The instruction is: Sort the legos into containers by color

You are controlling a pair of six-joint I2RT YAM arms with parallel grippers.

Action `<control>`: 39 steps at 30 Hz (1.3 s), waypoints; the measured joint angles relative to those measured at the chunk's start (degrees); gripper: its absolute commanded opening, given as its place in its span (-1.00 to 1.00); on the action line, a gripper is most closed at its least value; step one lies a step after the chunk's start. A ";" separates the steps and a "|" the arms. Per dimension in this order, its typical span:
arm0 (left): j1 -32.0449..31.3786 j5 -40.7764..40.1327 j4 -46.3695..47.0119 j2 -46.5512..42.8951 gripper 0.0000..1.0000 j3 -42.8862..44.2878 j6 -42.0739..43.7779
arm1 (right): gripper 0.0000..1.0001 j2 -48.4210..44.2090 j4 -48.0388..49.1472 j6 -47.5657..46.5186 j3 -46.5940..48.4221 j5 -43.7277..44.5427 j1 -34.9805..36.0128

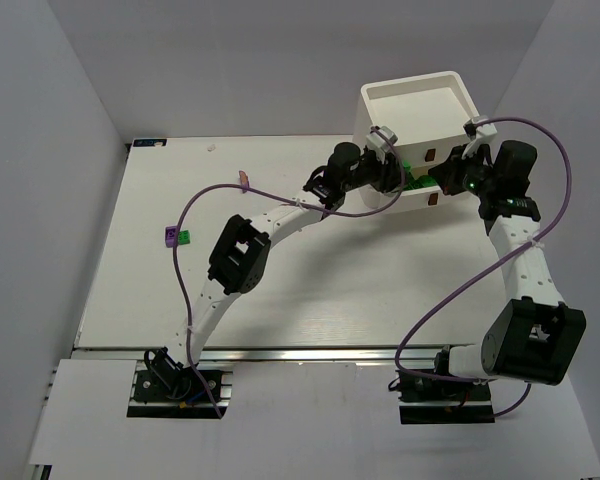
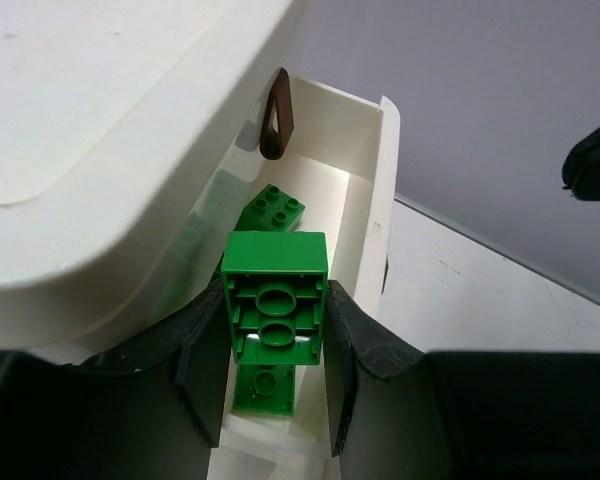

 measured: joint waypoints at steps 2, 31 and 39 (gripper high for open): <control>-0.02 -0.94 -0.09 0.00 0.07 0.17 0.35 | -1.00 -0.24 0.20 0.15 -0.35 -0.02 0.00; 0.39 -8.11 -1.77 -7.13 0.41 -10.95 2.56 | -1.00 -0.46 0.26 0.24 -0.83 -0.09 -0.37; 3.91 -10.73 0.07 -19.04 0.41 -24.63 2.73 | -0.67 -0.46 0.17 -1.29 -0.63 -0.55 -1.11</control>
